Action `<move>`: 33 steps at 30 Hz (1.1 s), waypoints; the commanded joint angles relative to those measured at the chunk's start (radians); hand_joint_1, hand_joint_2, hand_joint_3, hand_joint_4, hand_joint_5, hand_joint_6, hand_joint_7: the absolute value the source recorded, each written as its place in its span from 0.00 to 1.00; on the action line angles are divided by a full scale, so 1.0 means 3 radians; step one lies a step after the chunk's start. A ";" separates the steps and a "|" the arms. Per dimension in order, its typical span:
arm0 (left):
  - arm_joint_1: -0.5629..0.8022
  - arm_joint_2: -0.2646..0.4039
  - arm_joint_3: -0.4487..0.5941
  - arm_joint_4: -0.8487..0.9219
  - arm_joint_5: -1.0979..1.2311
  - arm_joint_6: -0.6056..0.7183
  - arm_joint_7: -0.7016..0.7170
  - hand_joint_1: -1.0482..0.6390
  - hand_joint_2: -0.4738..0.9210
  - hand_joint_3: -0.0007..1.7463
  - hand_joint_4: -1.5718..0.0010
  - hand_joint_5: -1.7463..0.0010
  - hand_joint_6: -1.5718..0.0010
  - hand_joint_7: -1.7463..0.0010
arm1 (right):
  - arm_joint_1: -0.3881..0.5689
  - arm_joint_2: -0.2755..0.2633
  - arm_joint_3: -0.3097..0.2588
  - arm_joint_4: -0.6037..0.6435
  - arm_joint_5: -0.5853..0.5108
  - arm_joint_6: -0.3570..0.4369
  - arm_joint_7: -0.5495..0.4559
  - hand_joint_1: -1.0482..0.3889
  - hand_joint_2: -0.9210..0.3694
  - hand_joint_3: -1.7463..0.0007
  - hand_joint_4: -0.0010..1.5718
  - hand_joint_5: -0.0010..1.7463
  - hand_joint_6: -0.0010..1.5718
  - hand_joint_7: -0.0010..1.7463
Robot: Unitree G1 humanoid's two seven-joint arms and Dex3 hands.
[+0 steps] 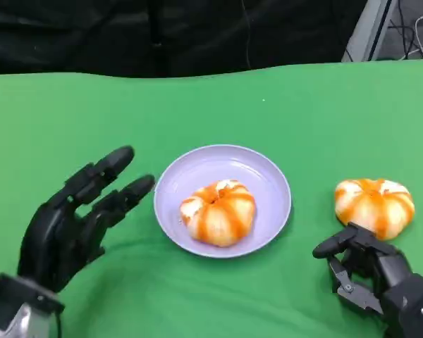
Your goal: Grasp the bread from the table and place it into the plate.
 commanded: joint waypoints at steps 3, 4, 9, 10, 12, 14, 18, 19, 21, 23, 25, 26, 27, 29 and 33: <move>0.0136 0.0203 0.0180 0.0019 -0.0019 -0.0011 -0.0175 0.15 1.00 0.27 0.69 0.99 0.73 1.00 | 0.0048 -0.0035 -0.0017 0.0021 0.0051 0.0081 0.0066 0.60 0.07 0.60 0.46 1.00 0.45 0.75; 0.0149 0.0226 0.0207 0.0055 -0.0018 -0.0022 -0.0207 0.16 1.00 0.27 0.69 0.99 0.73 1.00 | 0.0050 -0.0037 -0.0019 0.0019 0.0052 0.0083 0.0069 0.61 0.07 0.60 0.46 1.00 0.45 0.76; 0.0215 0.0280 0.0310 0.0217 -0.0030 -0.0022 -0.0355 0.16 1.00 0.26 0.69 0.99 0.74 1.00 | 0.0055 -0.0058 -0.0025 0.0031 0.0044 0.0064 0.0068 0.61 0.08 0.61 0.47 1.00 0.46 0.75; 0.0223 0.0282 0.0321 0.0237 -0.0022 -0.0029 -0.0368 0.17 1.00 0.26 0.68 0.99 0.74 1.00 | 0.0055 -0.0058 -0.0028 0.0034 0.0049 0.0061 0.0073 0.61 0.08 0.61 0.47 1.00 0.46 0.75; 0.0224 0.0281 0.0335 0.0312 0.0004 -0.0074 -0.0392 0.17 1.00 0.26 0.68 0.99 0.74 1.00 | 0.0053 -0.0061 -0.0035 0.0045 0.0059 0.0067 0.0091 0.60 0.08 0.61 0.47 1.00 0.46 0.75; 0.0221 0.0282 0.0342 0.0367 0.0025 -0.0117 -0.0410 0.17 1.00 0.26 0.68 0.99 0.74 1.00 | 0.0051 -0.0064 -0.0042 0.0050 0.0068 0.0068 0.0106 0.60 0.08 0.61 0.47 1.00 0.46 0.75; 0.0224 0.0315 0.0350 0.0432 0.0084 -0.0180 -0.0394 0.17 1.00 0.25 0.68 1.00 0.73 0.99 | 0.0049 -0.0069 -0.0048 0.0052 0.0083 0.0059 0.0127 0.60 0.08 0.61 0.47 1.00 0.46 0.76; 0.0231 0.0323 0.0353 0.0430 0.0096 -0.0171 -0.0374 0.17 1.00 0.25 0.68 0.99 0.73 0.99 | 0.0048 -0.0071 -0.0048 0.0054 0.0083 0.0052 0.0128 0.60 0.07 0.61 0.47 1.00 0.46 0.76; 0.0226 0.0328 0.0364 0.0445 0.0108 -0.0161 -0.0359 0.19 1.00 0.25 0.67 0.99 0.72 0.99 | 0.0046 -0.0073 -0.0050 0.0057 0.0080 0.0045 0.0124 0.59 0.07 0.61 0.47 1.00 0.45 0.76; 0.0204 0.0334 0.0370 0.0492 0.0119 -0.0150 -0.0353 0.21 1.00 0.25 0.66 0.99 0.71 0.99 | 0.0043 -0.0072 -0.0054 0.0063 0.0089 0.0043 0.0135 0.59 0.07 0.61 0.47 1.00 0.45 0.76; 0.0187 0.0339 0.0375 0.0530 0.0126 -0.0153 -0.0360 0.22 1.00 0.24 0.66 0.99 0.71 0.99 | 0.0042 -0.0071 -0.0057 0.0067 0.0097 0.0040 0.0145 0.60 0.07 0.62 0.47 1.00 0.45 0.76; 0.0168 0.0346 0.0378 0.0577 0.0144 -0.0175 -0.0360 0.22 1.00 0.24 0.66 0.99 0.71 0.99 | 0.0045 -0.0070 -0.0060 0.0063 0.0104 0.0042 0.0150 0.60 0.07 0.62 0.47 1.00 0.45 0.76; 0.0145 0.0353 0.0385 0.0622 0.0156 -0.0187 -0.0362 0.32 1.00 0.18 0.66 0.99 0.70 0.99 | 0.0047 -0.0071 -0.0064 0.0063 0.0113 0.0038 0.0157 0.60 0.07 0.62 0.47 1.00 0.45 0.76; 0.0103 0.0363 0.0410 0.0693 0.0141 -0.0151 -0.0375 0.50 1.00 0.15 0.66 1.00 0.69 0.99 | 0.0052 -0.0073 -0.0072 0.0059 0.0139 0.0034 0.0182 0.61 0.07 0.62 0.47 1.00 0.45 0.76; 0.0035 0.0411 0.0452 0.0813 0.0189 -0.0189 -0.0296 0.73 0.83 0.54 0.65 1.00 0.67 1.00 | 0.0053 -0.0087 -0.0065 0.0062 0.0122 0.0032 0.0166 0.61 0.07 0.62 0.47 1.00 0.45 0.76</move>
